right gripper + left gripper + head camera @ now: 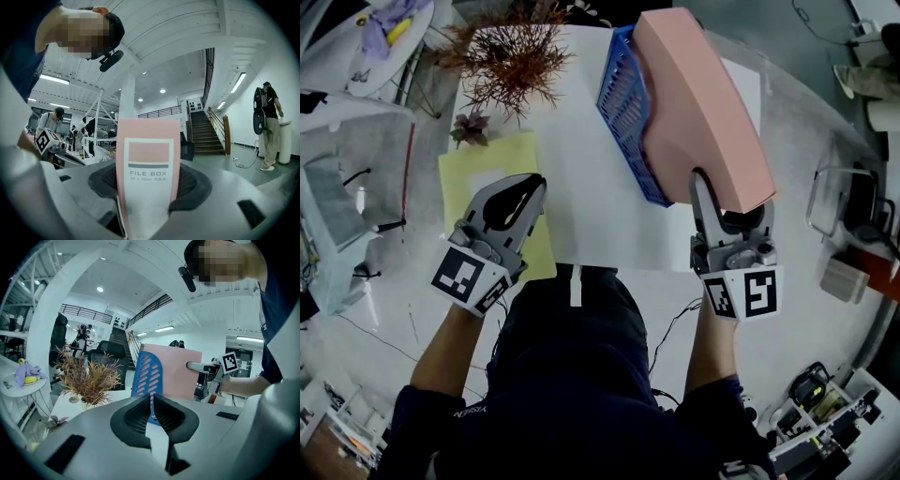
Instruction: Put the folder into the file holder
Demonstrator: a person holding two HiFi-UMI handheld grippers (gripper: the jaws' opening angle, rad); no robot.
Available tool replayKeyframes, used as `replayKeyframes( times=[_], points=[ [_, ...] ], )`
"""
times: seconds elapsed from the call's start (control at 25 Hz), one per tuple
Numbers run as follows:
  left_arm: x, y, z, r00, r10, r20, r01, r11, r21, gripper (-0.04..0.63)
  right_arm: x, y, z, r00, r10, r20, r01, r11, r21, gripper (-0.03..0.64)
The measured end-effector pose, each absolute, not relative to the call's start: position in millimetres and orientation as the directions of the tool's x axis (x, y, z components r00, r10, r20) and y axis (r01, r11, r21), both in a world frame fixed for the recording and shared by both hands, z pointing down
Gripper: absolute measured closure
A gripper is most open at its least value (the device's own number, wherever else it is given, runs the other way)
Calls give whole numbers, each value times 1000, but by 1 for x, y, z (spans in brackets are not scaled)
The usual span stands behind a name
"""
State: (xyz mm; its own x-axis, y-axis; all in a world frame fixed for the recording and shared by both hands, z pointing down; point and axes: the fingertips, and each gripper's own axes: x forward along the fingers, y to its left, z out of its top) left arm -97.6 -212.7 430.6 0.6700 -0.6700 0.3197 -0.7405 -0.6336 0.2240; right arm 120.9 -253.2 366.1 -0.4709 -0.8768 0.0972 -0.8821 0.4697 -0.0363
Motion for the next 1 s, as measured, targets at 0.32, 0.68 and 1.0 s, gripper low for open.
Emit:
replayKeyframes(
  times=[0.32,0.68,1.0],
  points=[
    [-97,-214,433,669,-669,323,-742,-630,229,552,119,-256,378,-470,-875,111,-882,469,-42,337],
    [-97,-212,435,674,-664,325,-737,-636,228,552,118,-254,384,-471,-875,115,-882,469,-39,333],
    [-93,-211,431,674,-667,317,-737,-635,231,552,118,-250,390,-473,-874,115,-881,471,-41,327]
  ],
)
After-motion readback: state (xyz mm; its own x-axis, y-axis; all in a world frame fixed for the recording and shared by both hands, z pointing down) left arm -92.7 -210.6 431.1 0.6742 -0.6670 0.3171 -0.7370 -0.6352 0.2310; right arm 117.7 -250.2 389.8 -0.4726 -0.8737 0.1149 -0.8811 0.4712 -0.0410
